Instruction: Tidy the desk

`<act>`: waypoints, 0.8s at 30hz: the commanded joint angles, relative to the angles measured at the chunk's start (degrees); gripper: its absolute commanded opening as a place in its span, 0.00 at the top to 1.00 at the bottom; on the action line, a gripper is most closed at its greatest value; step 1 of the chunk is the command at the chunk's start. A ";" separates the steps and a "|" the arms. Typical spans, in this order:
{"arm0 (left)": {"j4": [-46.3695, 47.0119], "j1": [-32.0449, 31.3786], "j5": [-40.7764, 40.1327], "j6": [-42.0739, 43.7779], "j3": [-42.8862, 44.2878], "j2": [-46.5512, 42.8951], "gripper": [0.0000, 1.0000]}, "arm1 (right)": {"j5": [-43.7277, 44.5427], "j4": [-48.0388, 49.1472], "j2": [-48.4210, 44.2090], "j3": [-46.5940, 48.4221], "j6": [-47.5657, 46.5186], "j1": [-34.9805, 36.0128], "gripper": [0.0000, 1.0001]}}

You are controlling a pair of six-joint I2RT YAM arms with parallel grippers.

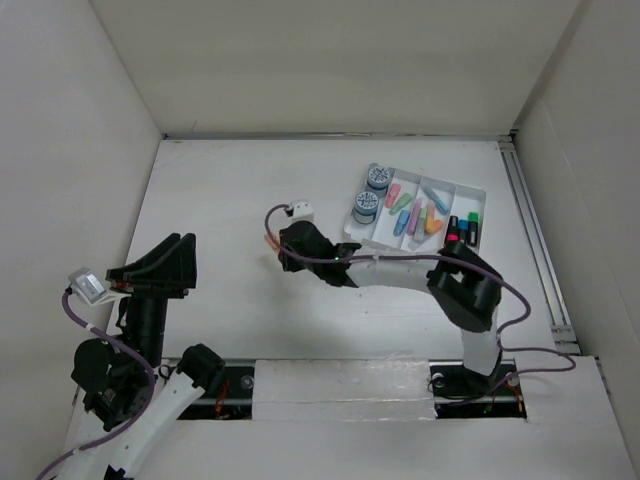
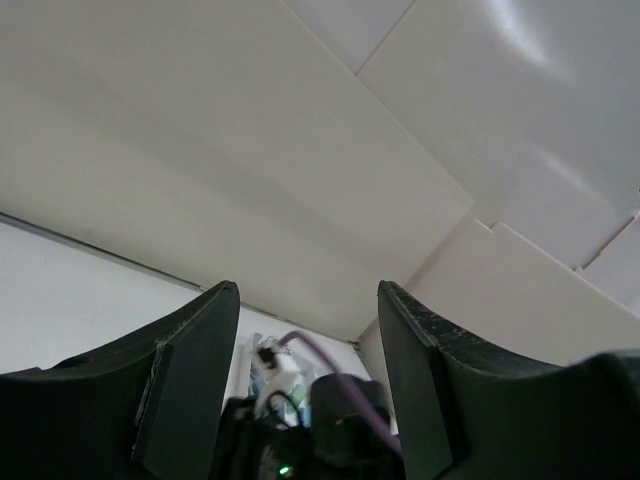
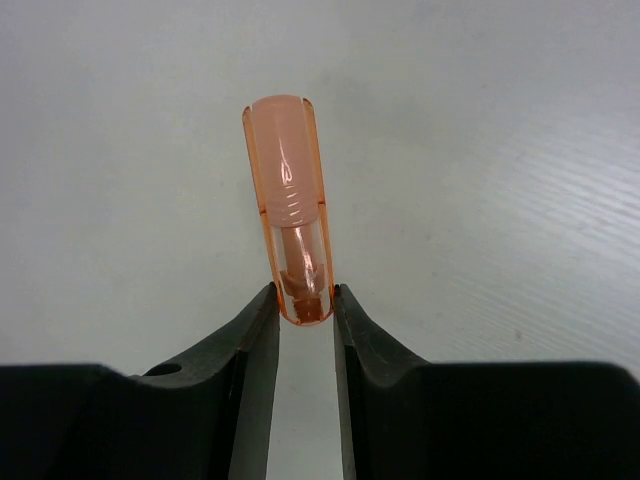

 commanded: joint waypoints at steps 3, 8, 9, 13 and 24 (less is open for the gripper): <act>2.06 0.30 1.18 0.80 -0.09 0.25 0.46 | -0.94 10.85 -13.89 -11.42 7.97 -8.78 0.87; 2.23 0.30 1.71 0.80 -0.18 0.60 0.46 | -5.59 13.33 -24.89 -24.42 13.32 -20.74 0.89; 2.32 0.30 1.97 0.80 -0.18 0.68 0.46 | -6.91 13.94 -25.94 -25.76 14.03 -22.85 0.89; 2.32 0.30 2.15 0.80 -0.18 1.30 0.46 | -9.21 14.82 -29.29 -31.47 17.90 -32.35 0.89; 2.50 0.30 2.94 0.80 -0.09 3.06 0.46 | -14.48 14.92 -26.22 -31.75 22.12 -43.08 0.50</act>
